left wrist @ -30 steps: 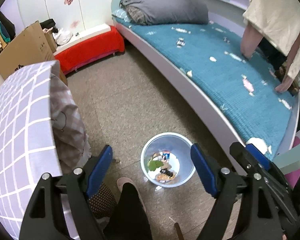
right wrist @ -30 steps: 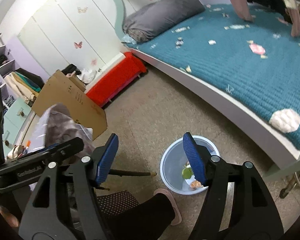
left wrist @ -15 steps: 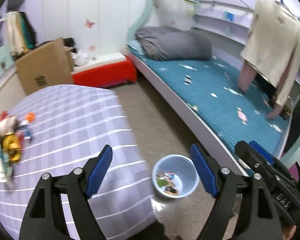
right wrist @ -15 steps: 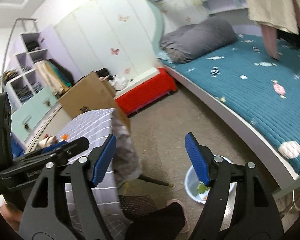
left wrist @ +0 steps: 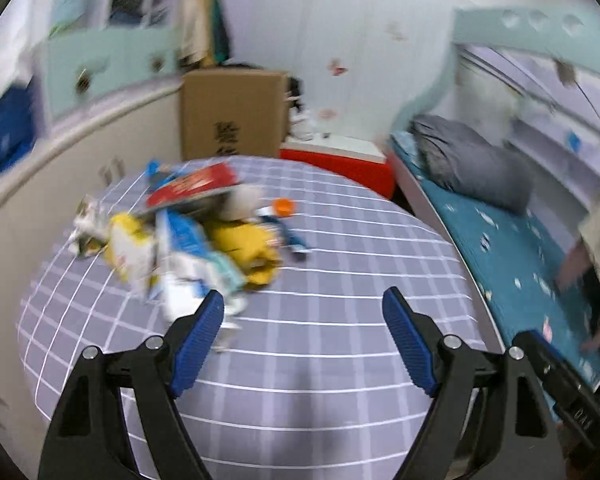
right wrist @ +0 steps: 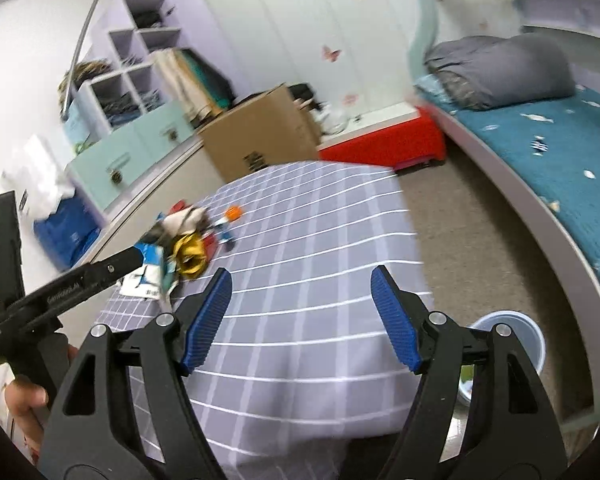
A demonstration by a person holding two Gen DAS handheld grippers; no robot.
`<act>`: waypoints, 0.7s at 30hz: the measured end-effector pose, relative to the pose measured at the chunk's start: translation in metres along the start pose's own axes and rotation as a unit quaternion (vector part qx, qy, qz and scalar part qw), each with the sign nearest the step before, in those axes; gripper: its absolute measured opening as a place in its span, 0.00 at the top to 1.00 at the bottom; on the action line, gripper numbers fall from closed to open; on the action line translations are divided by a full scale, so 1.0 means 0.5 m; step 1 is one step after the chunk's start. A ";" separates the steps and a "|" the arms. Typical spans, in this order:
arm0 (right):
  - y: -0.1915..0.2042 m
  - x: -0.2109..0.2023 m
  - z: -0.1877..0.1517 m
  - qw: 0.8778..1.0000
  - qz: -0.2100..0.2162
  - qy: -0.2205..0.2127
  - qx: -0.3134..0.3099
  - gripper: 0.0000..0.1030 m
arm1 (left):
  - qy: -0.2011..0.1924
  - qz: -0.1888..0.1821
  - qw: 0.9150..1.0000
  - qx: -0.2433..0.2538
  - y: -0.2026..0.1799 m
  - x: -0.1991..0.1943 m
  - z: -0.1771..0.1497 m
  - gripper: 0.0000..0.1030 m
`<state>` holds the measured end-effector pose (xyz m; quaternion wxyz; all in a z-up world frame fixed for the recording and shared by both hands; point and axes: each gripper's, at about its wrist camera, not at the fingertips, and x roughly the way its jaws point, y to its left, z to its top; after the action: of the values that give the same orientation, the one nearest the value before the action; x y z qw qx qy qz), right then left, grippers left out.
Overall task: Collect trash
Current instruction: 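Return both grippers to the table and grasp the blue-white carton with the left gripper, then grasp the teal toothpaste tube with the right gripper while the left gripper holds the carton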
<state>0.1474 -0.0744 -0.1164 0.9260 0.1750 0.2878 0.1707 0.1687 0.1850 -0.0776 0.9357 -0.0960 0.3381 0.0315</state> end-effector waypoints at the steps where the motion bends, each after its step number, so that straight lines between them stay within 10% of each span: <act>1: 0.017 0.017 0.001 1.000 0.002 0.007 -0.006 0.31 | 0.004 0.001 1.000 -0.015 0.023 0.005 0.003 0.23; 10: 0.111 0.129 0.007 0.998 0.039 0.048 -0.014 0.31 | 0.038 -0.036 0.993 -0.104 0.170 0.082 0.010 0.23; 16: 0.162 0.192 0.004 0.995 0.065 0.079 -0.005 0.31 | 0.064 -0.060 0.991 -0.100 0.191 0.119 0.016 0.58; 18: 0.175 0.209 0.002 0.993 0.076 0.089 0.001 0.31 | 0.069 -0.084 0.988 -0.105 0.200 0.127 0.018 0.83; 21: 0.200 0.233 0.000 0.990 0.093 0.105 0.010 0.31 | 0.065 -0.112 0.985 -0.117 0.216 0.122 0.020 0.91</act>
<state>0.2162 0.0621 -0.1291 0.8690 0.1909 0.3676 0.2708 0.2087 0.2927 -0.1262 0.8918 -0.2435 0.3792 -0.0403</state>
